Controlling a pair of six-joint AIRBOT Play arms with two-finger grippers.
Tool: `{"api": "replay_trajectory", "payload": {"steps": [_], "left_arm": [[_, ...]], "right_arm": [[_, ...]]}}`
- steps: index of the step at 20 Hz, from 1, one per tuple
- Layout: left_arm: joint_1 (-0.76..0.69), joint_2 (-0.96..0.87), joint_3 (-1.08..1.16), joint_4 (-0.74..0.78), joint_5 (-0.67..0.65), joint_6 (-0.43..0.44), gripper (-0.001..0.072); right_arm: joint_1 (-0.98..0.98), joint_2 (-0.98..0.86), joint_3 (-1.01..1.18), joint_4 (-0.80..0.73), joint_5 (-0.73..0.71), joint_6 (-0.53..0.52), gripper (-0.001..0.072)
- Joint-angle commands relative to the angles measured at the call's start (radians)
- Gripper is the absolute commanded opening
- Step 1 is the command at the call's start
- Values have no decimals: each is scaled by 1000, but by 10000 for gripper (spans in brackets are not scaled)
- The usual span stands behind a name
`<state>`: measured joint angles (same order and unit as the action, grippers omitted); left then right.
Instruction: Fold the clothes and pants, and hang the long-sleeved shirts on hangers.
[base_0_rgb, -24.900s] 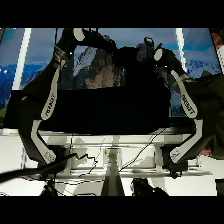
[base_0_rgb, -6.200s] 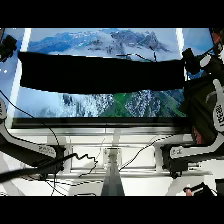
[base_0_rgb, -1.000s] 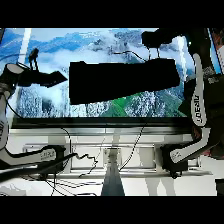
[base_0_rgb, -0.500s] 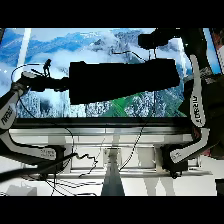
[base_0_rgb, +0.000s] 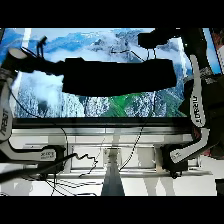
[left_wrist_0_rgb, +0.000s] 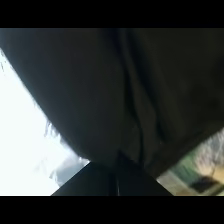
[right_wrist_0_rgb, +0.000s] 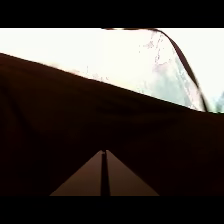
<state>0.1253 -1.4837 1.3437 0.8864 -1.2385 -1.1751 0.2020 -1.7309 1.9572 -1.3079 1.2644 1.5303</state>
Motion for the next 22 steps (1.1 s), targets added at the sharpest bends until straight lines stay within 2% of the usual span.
{"api": "replay_trajectory", "payload": {"steps": [1, 4, 7, 11, 14, 18, 19, 20, 21, 22], "left_arm": [[-6, 113, 182, 170, -192, -174, 9], [-37, 193, 238, 336, -293, -213, 9], [-77, 235, 239, 500, -296, -227, 9], [-108, 231, 239, 525, -296, -238, 10], [-112, 231, 239, 631, -315, -239, 10], [-111, 230, 239, 656, -322, -238, 10], [-111, 230, 239, 697, -315, -221, 10], [-111, 229, 239, 798, -290, -212, 10], [-107, 224, 240, 913, -272, -240, 11], [-107, 223, 244, 952, -279, -283, 11]], "right_arm": [[1, -1, 0, 7, 0, 0, 13], [3, -1, 0, 39, 0, 0, 13], [25, -2, -1, 48, -1, -4, 13], [103, -17, -7, 47, -26, -6, 13], [165, -34, -42, 47, -79, -6, 13], [255, -68, -102, 48, -148, -5, 13], [279, -82, -109, 50, -152, -5, 13], [305, -97, -115, 51, -153, -5, 13], [329, -111, -117, 51, -154, -6, 13], [352, -121, -117, 50, -156, -6, 13]]}}
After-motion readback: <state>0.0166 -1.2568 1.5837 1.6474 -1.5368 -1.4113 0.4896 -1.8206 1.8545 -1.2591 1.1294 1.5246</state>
